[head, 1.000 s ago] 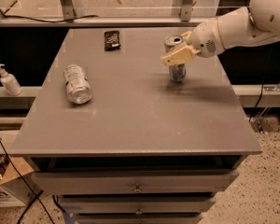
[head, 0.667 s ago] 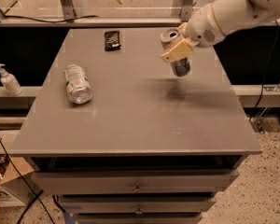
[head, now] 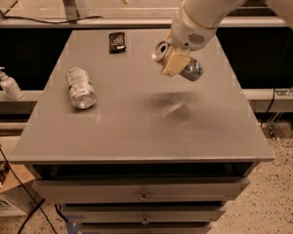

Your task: Knock redbull can over

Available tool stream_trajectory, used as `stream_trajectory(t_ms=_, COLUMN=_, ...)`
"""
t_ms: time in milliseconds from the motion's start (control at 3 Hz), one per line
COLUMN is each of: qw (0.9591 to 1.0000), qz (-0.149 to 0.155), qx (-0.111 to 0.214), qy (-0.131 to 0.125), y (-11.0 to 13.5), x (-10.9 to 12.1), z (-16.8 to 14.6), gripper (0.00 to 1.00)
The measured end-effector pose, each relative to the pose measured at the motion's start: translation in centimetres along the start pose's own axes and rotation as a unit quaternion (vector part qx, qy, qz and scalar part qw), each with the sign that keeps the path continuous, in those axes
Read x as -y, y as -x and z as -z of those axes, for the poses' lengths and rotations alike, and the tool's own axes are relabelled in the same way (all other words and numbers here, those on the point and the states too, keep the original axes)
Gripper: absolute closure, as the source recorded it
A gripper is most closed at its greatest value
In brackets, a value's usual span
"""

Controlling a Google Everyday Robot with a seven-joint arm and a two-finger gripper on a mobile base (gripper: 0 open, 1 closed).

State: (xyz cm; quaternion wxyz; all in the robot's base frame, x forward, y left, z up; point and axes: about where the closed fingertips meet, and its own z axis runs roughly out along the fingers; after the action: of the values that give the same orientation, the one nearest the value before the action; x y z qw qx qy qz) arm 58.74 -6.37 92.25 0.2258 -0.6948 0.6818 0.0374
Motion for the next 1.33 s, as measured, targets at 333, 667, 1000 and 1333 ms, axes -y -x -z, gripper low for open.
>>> stream_trajectory(t_ms=333, qw=0.9941, qz=0.029, qx=-0.104, qy=0.012, y=-2.9, x=-1.9, z=-2.7, gripper=0.58)
stream_trajectory(t_ms=667, qw=0.9845, qz=0.034, qx=-0.171, qy=0.014, y=-6.0, x=-2.4, z=-4.1, gripper=0.35)
stream_trajectory(t_ms=1000, qw=0.9795, qz=0.027, qx=-0.199, qy=0.017, y=-7.8, x=-2.7, z=-4.6, gripper=0.13)
stream_trajectory(t_ms=1333, qw=0.9781, qz=0.018, qx=-0.205, qy=0.03, y=-8.8, x=-3.1, z=-5.0, gripper=0.0)
